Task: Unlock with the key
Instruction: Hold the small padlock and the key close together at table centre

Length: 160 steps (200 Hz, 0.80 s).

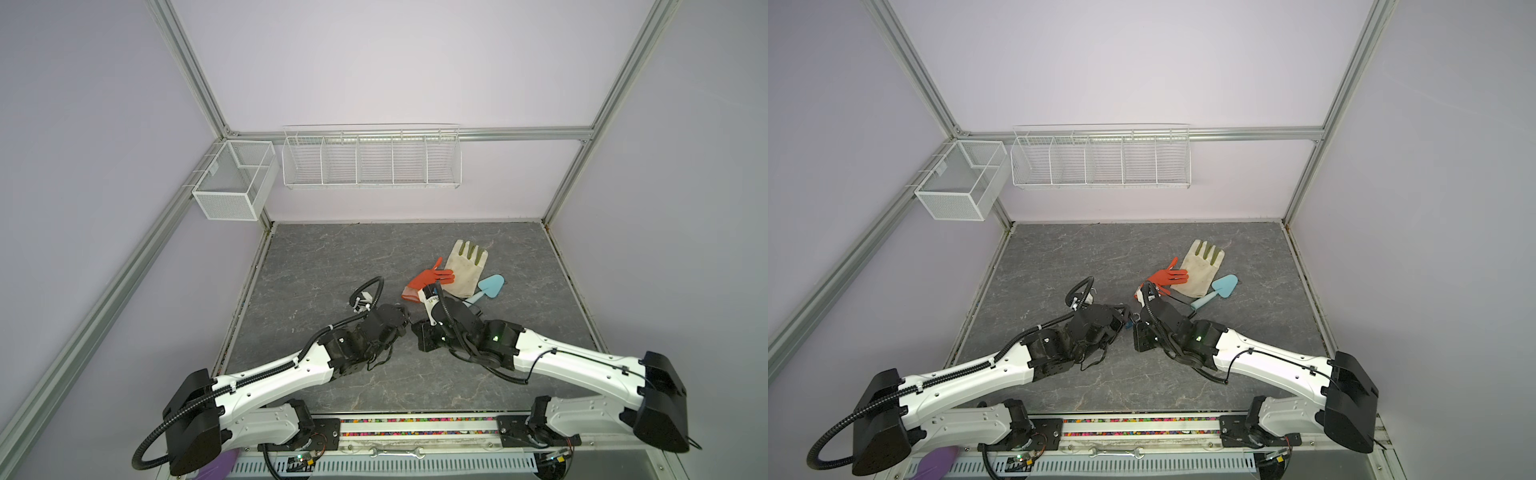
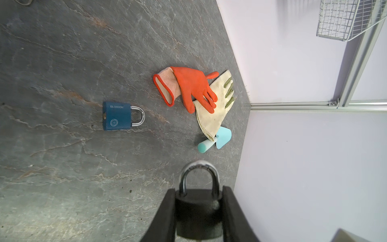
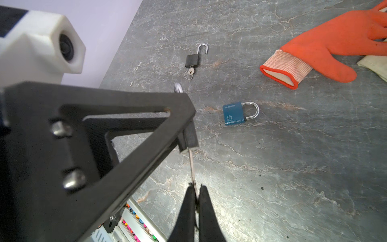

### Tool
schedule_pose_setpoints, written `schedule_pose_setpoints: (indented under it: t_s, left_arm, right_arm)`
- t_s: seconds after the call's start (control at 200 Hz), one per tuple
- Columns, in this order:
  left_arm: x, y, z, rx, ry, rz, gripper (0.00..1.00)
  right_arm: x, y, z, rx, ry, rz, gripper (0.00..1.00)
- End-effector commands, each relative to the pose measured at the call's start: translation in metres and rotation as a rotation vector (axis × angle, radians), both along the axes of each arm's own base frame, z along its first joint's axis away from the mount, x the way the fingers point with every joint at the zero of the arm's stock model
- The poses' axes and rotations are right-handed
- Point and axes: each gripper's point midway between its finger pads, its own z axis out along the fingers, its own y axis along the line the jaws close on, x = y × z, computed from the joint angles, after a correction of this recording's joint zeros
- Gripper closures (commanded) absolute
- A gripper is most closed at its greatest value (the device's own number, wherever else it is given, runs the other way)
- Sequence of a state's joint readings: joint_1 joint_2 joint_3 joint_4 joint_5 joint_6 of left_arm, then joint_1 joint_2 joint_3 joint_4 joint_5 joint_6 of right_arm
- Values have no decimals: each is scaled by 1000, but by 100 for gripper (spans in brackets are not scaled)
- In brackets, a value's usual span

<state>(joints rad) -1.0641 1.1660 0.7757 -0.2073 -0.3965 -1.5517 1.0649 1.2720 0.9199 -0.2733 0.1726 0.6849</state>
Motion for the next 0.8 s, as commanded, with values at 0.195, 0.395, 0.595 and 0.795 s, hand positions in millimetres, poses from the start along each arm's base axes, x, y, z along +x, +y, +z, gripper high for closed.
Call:
schedule_pose_setpoints:
  t_s: [0.195, 0.395, 0.595, 0.795]
  left_arm:
    - [2, -9, 0, -25, 11, -16, 100]
    - [-2, -18, -7, 9, 40, -70, 100]
    - [-7, -27, -3, -50, 58, -99, 100]
    - [-11, -30, 1, -76, 77, -116, 100]
  right_arm:
    - [8, 0, 25, 9, -43, -25, 93]
    - [11, 1, 40, -1, -82, -12, 93]
    - [17, 7, 44, -20, -109, -1, 93]
    - [19, 17, 51, 19, -123, 11, 93]
